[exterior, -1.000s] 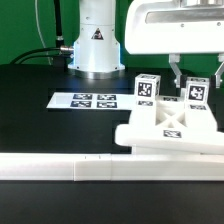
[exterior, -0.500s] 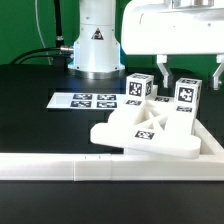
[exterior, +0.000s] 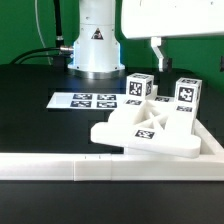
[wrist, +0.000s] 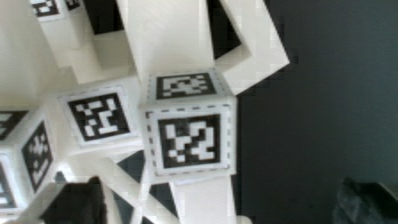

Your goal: Assemble chair

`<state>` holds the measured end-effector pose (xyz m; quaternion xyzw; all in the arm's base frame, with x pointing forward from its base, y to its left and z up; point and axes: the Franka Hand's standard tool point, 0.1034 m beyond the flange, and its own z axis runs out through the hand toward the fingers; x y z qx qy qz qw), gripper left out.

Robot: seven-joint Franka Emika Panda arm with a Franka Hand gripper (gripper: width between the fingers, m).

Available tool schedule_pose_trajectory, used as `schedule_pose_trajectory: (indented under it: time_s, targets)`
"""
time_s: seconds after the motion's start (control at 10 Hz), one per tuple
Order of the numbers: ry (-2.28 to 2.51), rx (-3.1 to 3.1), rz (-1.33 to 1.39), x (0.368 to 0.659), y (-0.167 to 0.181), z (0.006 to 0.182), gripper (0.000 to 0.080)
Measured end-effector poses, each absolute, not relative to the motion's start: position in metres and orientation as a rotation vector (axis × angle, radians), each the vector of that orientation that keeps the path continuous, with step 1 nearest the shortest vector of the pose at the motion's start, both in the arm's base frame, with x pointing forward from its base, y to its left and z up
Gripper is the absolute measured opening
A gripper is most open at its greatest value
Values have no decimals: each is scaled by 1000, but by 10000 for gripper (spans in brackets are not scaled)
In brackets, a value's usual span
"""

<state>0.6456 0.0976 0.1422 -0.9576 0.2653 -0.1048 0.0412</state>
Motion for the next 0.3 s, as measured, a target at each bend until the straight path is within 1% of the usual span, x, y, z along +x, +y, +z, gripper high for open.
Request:
schedule_pose_trajectory:
  time_s: [0.3]
  targets:
    - [813, -2934, -318, 645, 97, 140, 649]
